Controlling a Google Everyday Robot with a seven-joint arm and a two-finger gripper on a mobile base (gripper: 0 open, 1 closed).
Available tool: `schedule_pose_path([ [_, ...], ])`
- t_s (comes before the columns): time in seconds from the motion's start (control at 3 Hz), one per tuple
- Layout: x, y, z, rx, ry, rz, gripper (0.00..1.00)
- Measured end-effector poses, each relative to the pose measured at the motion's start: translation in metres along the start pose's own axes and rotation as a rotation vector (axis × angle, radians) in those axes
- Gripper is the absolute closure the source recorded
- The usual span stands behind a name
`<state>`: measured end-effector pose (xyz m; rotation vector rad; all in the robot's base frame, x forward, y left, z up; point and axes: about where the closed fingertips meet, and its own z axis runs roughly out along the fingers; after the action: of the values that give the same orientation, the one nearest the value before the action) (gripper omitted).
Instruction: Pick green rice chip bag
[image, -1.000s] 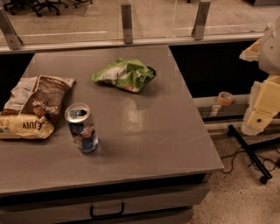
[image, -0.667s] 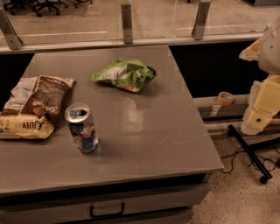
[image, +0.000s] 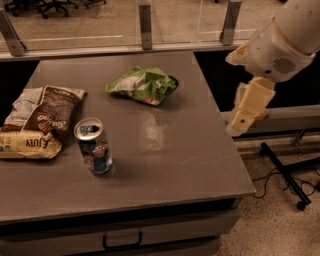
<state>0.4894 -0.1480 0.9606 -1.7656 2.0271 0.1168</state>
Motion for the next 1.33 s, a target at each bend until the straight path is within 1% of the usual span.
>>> schedule_pose_path([
  [0.33,-0.038,-0.019,0.034,0.013,-0.097,-0.007,0.00],
  [0.67,-0.079,-0.054,0.068,0.051,-0.177,0.044,0.00],
  [1.0,-0.111,-0.085,0.101,0.061,-0.244,0.145,0.00],
  [1.33,-0.127,-0.114,0.130,0.056,-0.316,0.254,0.00],
])
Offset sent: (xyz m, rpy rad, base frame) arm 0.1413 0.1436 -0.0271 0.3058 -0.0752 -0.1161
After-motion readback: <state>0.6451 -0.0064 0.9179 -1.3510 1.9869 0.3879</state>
